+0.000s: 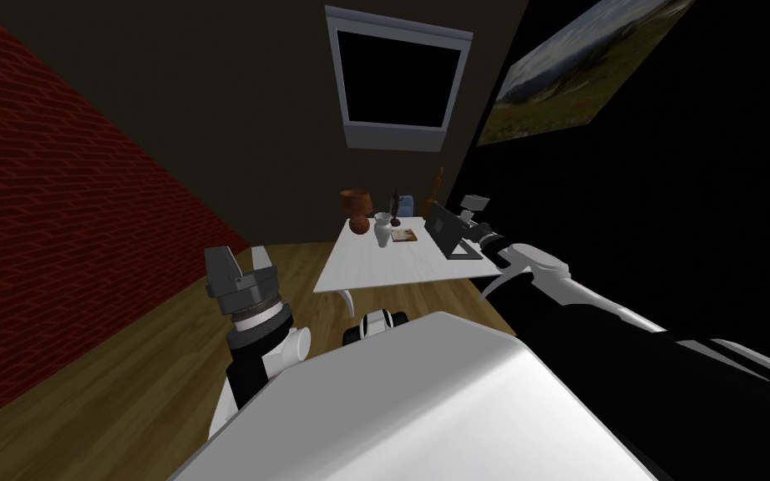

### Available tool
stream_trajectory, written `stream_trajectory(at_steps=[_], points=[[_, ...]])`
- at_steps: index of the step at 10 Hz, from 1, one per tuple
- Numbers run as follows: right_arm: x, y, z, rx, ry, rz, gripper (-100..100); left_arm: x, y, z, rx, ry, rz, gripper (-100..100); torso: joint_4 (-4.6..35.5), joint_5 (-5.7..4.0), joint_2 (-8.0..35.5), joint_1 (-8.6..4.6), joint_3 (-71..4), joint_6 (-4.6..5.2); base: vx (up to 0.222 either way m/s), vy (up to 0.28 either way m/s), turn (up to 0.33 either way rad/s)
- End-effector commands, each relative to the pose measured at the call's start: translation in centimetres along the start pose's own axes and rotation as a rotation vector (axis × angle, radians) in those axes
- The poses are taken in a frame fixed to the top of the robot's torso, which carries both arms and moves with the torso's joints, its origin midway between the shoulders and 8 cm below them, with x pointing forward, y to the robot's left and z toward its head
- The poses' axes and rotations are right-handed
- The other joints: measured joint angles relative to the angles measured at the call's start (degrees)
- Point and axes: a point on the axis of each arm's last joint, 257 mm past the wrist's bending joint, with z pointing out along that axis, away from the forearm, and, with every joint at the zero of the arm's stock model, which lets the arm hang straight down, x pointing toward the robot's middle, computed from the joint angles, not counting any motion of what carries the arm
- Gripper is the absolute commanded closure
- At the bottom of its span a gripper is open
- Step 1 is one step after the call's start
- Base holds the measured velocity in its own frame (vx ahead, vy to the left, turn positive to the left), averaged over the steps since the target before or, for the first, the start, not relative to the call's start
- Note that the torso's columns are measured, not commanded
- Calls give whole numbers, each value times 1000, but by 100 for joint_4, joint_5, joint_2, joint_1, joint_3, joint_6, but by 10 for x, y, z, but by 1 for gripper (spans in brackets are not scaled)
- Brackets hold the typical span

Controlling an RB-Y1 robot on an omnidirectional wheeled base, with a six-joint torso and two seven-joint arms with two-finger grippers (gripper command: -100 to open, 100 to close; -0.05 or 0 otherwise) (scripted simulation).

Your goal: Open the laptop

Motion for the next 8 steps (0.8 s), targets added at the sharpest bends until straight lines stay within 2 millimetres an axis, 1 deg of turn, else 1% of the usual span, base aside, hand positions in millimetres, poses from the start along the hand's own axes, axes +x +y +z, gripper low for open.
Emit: stream_trajectory(at_steps=[1,5,6,7,8], points=[[6,-5,3,7,7,105,100,0,0,0,0,0,0,0,-5,-2,-8,1,-6,1,-54,-93,14],[10,-10,8,13,4,261,100,0,0,0,0,0,0,0,-10,-5,-16,0,-9,0,-50,-91,14],[6,-8,7,9,-3,234,100,0,0,0,0,0,0,0,-8,-2,-10,9,-7,-1,-24,-37,10],[17,-6,8,18,2,323,100,0,0,0,0,0,0,0,-5,12,-12,39,-8,-7,-39,-71,38],[23,-4,8,21,5,364,100,0,0,0,0,0,0,0,-3,14,-9,32,-8,-16,-67,-132,50]])
